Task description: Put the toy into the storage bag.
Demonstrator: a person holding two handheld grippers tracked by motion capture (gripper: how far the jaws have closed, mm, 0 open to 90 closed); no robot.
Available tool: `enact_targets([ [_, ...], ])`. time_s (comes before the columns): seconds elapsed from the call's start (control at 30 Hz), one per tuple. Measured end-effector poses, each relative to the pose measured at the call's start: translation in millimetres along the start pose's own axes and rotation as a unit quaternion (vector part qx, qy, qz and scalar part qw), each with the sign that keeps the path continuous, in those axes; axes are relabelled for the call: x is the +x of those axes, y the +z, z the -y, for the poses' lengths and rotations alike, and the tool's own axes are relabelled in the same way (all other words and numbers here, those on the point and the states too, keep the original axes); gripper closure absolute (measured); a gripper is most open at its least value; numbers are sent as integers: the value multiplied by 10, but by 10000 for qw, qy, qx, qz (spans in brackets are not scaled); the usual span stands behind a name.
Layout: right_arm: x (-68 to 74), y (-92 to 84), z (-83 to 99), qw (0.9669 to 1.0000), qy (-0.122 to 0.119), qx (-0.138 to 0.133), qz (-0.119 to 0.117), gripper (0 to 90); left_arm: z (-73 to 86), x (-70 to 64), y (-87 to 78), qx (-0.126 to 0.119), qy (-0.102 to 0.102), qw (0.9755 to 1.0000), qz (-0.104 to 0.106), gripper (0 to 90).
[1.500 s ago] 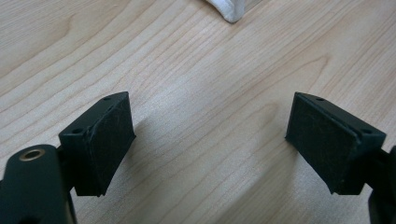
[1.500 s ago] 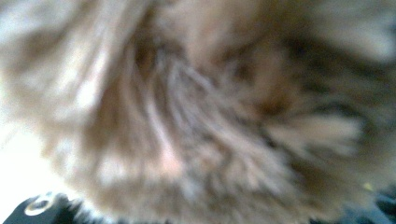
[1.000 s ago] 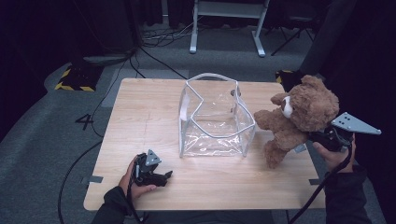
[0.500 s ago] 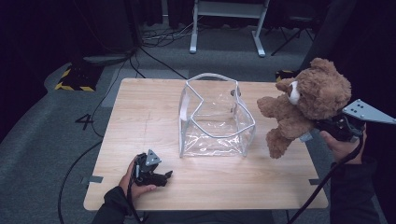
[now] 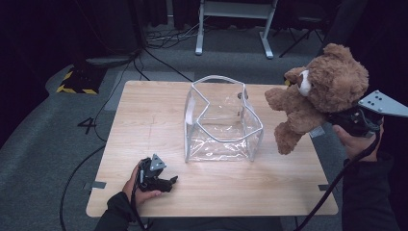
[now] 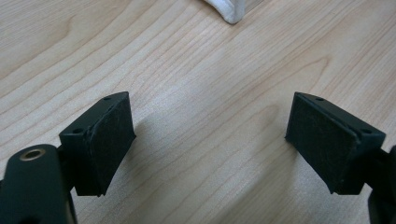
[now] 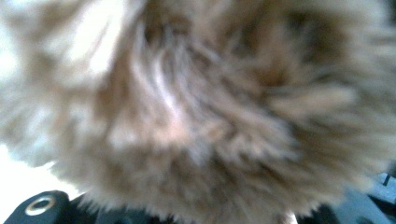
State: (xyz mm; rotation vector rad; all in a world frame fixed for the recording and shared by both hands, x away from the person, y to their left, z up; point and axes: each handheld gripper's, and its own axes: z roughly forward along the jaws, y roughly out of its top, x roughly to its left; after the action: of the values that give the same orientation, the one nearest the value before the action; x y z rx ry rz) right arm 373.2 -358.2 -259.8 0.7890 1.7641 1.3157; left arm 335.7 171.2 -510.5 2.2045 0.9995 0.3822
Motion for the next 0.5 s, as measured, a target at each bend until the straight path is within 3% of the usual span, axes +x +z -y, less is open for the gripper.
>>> enact_targets([
  [0.5, 23, 15, -274, 9998, -48, -198, -16, 550, -4, 3, 4, 1, 10, 10000, 19, 152],
])
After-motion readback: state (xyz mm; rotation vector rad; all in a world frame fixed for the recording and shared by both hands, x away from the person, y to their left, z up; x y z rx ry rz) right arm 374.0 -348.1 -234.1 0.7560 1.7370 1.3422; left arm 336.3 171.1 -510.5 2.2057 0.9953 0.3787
